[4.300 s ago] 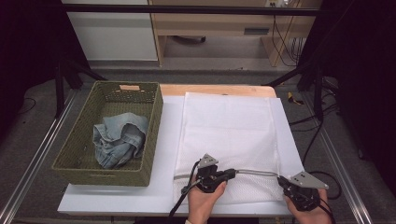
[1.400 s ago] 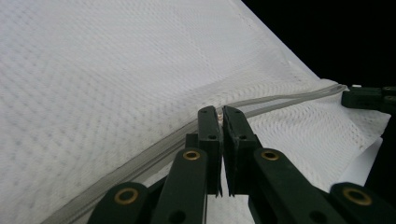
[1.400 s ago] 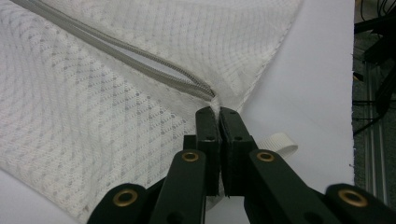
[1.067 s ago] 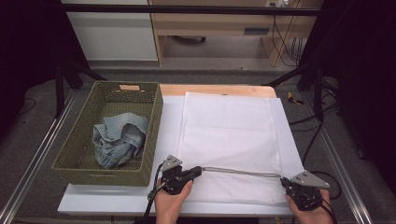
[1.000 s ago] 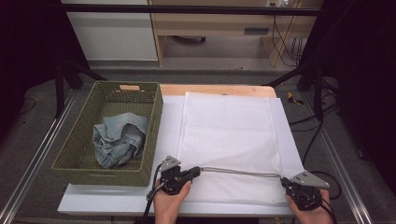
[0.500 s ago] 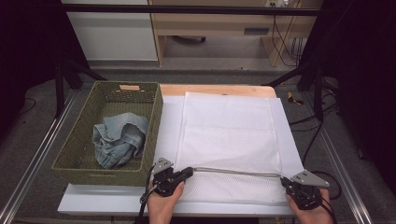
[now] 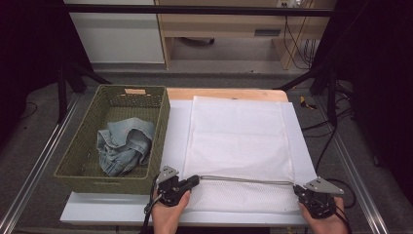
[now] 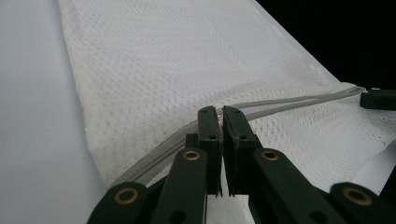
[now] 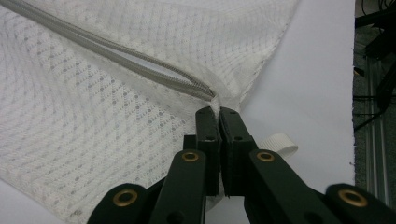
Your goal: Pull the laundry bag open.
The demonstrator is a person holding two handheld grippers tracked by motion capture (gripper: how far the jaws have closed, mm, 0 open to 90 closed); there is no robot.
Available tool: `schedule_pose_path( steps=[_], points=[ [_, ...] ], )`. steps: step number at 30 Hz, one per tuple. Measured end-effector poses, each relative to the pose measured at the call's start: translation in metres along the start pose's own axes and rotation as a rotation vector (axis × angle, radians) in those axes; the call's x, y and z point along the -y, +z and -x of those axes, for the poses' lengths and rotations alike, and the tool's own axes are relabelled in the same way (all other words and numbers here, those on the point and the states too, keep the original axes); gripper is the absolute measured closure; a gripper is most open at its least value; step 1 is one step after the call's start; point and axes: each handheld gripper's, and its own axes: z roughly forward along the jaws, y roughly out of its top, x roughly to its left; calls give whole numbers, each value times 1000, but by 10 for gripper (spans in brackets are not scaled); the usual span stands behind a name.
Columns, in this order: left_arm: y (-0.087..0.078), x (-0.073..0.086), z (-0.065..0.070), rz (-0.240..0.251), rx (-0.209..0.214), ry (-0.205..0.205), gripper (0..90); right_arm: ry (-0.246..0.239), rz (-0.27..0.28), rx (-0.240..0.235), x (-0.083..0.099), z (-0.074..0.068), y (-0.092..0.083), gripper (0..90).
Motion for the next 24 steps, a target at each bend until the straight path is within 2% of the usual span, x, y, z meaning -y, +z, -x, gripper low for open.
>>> schedule_pose_path(
  steps=[15, 24],
  points=[
    [1, 3, -1, -3, -6, -1, 867, 6, -20, -3, 0, 2, 3, 879],
    [-6, 8, -9, 0, -22, -12, 867, 3, -26, 4, 1, 3, 4, 879]
  ],
)
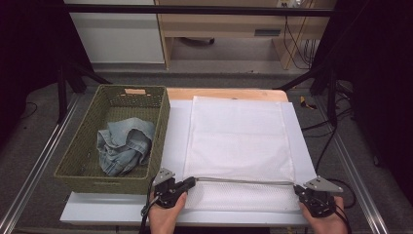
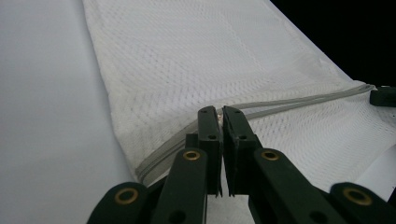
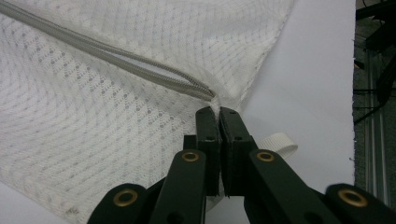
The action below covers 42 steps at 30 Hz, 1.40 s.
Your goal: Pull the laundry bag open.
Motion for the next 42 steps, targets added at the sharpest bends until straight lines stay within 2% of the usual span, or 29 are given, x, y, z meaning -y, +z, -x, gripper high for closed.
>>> schedule_pose_path(
  steps=[6, 12, 14, 22, 29, 42],
  points=[
    [-4, 4, -5, 0, -8, -6, 867, -1, 0, -2, 0, -1, 0, 879],
    [-6, 5, -3, -1, -23, 18, 867, 1, 1, 0, 0, -1, 0, 879],
    [-6, 6, -3, 7, -25, 13, 867, 1, 1, -1, 0, -1, 0, 879],
    [-10, 11, -1, 22, -81, 48, 867, 1, -1, -3, 0, -2, 0, 879],
    [-11, 12, 0, 26, -82, 49, 867, -2, -1, -3, 0, -1, 0, 879],
    [-15, 11, 5, 48, -102, 86, 867, 7, -7, -11, 0, 0, 1, 879]
  ],
)
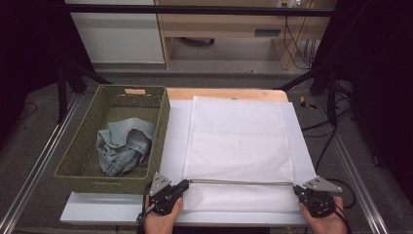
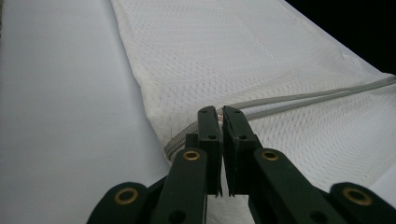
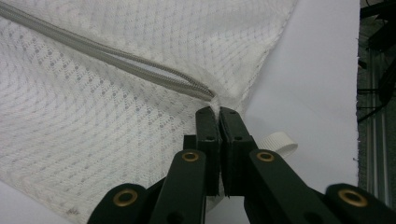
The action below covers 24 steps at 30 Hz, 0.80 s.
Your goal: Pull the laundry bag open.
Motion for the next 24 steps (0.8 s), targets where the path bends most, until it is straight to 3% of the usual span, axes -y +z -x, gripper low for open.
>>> schedule_pose_path(
  steps=[21, 24],
  points=[
    [-3, 1, -3, -8, -23, 3, 867, -4, -25, 24, 0, 1, 2, 881],
    [-4, 1, -5, -4, -17, -14, 867, -1, -29, 23, 1, 3, 2, 881]
  ],
)
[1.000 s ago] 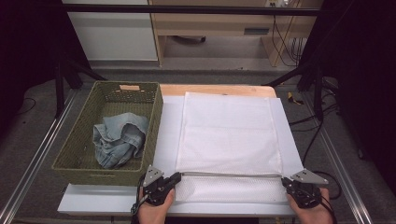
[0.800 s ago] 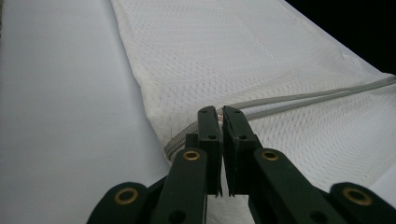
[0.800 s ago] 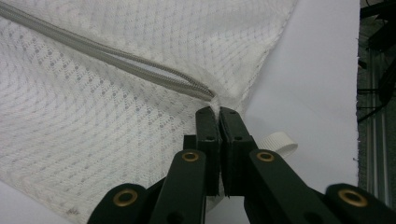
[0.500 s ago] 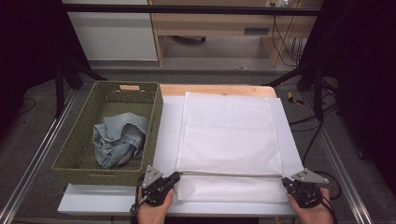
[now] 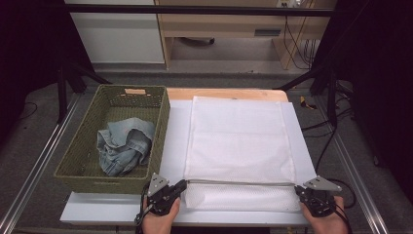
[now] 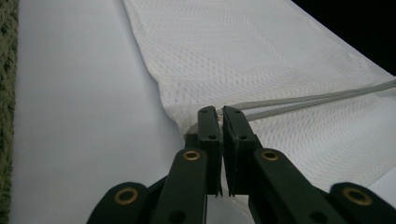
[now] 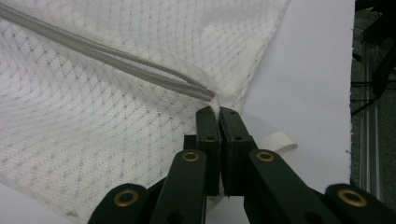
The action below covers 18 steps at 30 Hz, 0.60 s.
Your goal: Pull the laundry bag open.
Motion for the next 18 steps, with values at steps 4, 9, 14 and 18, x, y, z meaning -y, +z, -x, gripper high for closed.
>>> schedule_pose_path(
  steps=[4, 9, 14, 18],
  points=[
    [0, 1, -2, 0, 5, -10, 867, 6, 0, 3, 0, 0, 0, 881],
    [0, 1, -2, -8, 3, -11, 867, 10, 0, -4, 0, 1, 1, 881],
    [-1, 1, -3, -5, -2, -11, 867, 16, 0, -17, 1, 4, 1, 881],
    [-4, 0, -5, -4, -17, -11, 867, 23, -1, -16, 2, 5, 1, 882]
  ],
)
